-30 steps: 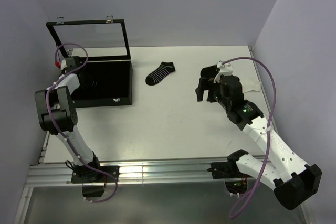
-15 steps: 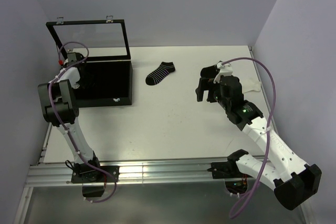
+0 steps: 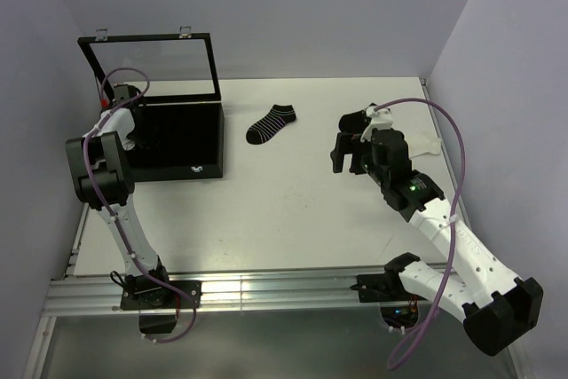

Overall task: Roll the socks
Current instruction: Place the sock in the storage box.

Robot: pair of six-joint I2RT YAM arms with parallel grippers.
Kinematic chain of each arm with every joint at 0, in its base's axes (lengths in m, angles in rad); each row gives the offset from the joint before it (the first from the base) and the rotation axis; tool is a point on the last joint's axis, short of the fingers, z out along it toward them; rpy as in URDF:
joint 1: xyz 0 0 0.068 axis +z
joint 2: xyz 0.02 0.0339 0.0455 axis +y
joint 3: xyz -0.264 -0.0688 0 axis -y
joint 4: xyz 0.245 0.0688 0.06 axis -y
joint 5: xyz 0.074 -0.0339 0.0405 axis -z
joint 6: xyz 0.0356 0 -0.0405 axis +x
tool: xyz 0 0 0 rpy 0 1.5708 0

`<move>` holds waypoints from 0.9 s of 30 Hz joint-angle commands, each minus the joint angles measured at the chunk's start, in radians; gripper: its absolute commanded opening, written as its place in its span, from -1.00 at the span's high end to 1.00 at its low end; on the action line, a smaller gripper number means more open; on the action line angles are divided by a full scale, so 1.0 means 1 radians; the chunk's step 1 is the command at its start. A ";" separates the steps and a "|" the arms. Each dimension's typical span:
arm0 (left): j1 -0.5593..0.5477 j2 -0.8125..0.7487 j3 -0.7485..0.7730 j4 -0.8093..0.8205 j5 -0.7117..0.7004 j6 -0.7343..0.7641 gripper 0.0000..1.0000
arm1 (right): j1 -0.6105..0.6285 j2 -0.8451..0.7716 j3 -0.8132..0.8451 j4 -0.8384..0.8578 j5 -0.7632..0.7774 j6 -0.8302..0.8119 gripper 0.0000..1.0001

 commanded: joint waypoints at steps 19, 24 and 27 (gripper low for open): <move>-0.001 -0.226 0.016 -0.106 0.043 -0.019 -0.41 | -0.008 -0.075 -0.011 0.034 -0.021 -0.006 -0.98; -0.007 -0.370 -0.048 -0.029 0.040 -0.024 -0.23 | -0.008 -0.080 -0.028 0.061 -0.032 0.005 -1.00; -0.013 -0.511 -0.149 0.086 0.045 -0.001 -0.44 | -0.008 -0.051 -0.026 0.073 -0.052 0.046 -1.00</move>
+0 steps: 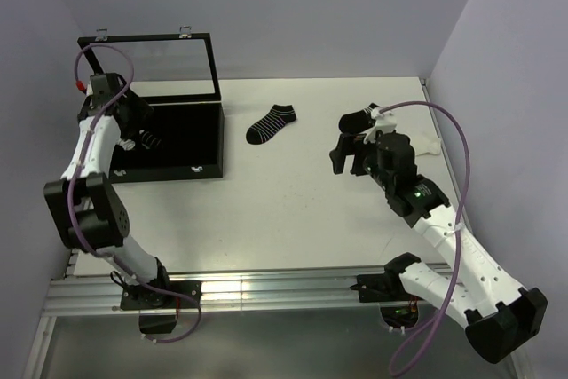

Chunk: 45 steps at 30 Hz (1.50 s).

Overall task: Roll the socks
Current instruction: Place the sock in the storage box, then adjust the sock at the center of the board.

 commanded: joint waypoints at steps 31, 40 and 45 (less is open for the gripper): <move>-0.383 -0.912 -0.583 0.161 -0.161 0.147 -0.98 | 0.004 1.273 0.854 0.247 -0.294 -0.005 -0.59; -0.396 -0.935 -0.631 0.170 -0.171 0.152 -0.97 | 0.004 1.524 1.168 0.212 -0.423 0.074 -0.61; -0.396 -0.949 -0.645 0.172 -0.171 0.152 -0.97 | -0.002 1.646 1.368 0.029 -0.425 0.140 -0.63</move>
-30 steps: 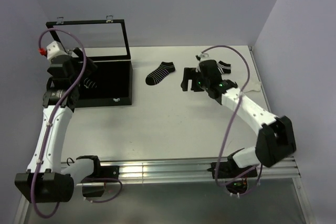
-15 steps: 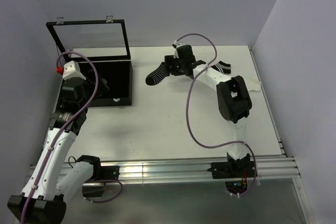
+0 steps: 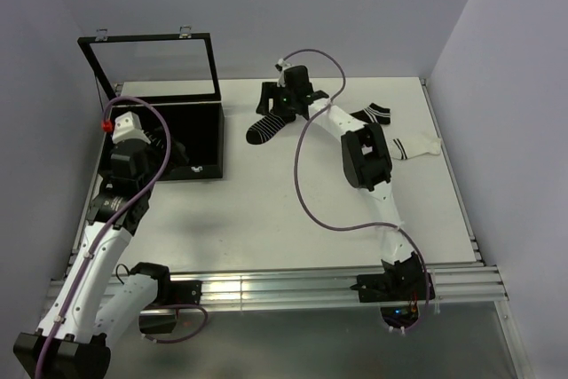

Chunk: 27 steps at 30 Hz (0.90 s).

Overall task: Roll the socks
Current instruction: Adjust the sock at the center of the board.

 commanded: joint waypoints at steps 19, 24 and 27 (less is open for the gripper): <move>-0.025 -0.077 -0.053 0.076 0.064 -0.008 -0.95 | 0.027 -0.600 -1.010 0.112 0.184 0.345 -0.62; -0.029 -0.074 -0.068 0.093 0.071 -0.008 -0.94 | 0.128 -0.834 -1.085 0.094 0.290 0.166 -0.62; -0.031 -0.071 -0.068 0.094 0.057 -0.003 -0.94 | 0.213 -0.890 -1.040 0.044 0.322 0.037 -0.61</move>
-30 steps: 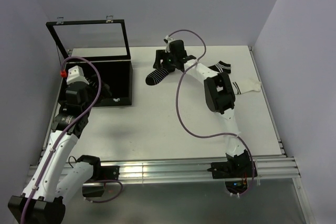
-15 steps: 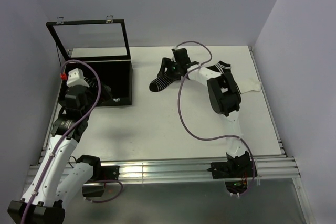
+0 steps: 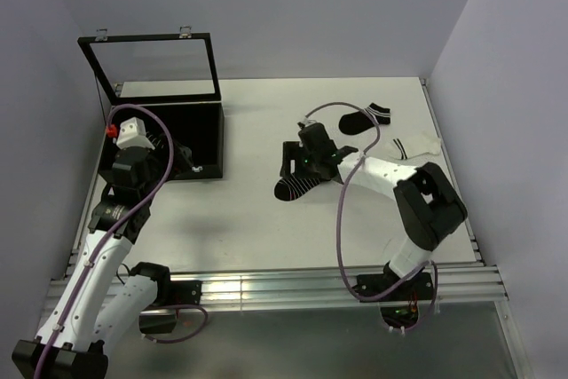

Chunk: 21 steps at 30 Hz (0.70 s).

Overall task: Roll the socks
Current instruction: Adjust the sock at the center of the board.

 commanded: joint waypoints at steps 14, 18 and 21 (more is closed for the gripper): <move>-0.006 -0.001 -0.005 0.046 -0.024 0.009 -0.94 | 0.225 0.034 0.103 -0.181 -0.016 -0.224 -0.57; -0.006 -0.001 -0.005 0.044 -0.023 0.010 -0.94 | 0.236 0.092 0.133 -0.163 -0.042 -0.216 -0.57; -0.006 0.001 -0.008 0.040 -0.028 0.010 -0.94 | 0.236 0.157 0.164 -0.138 -0.048 -0.204 -0.57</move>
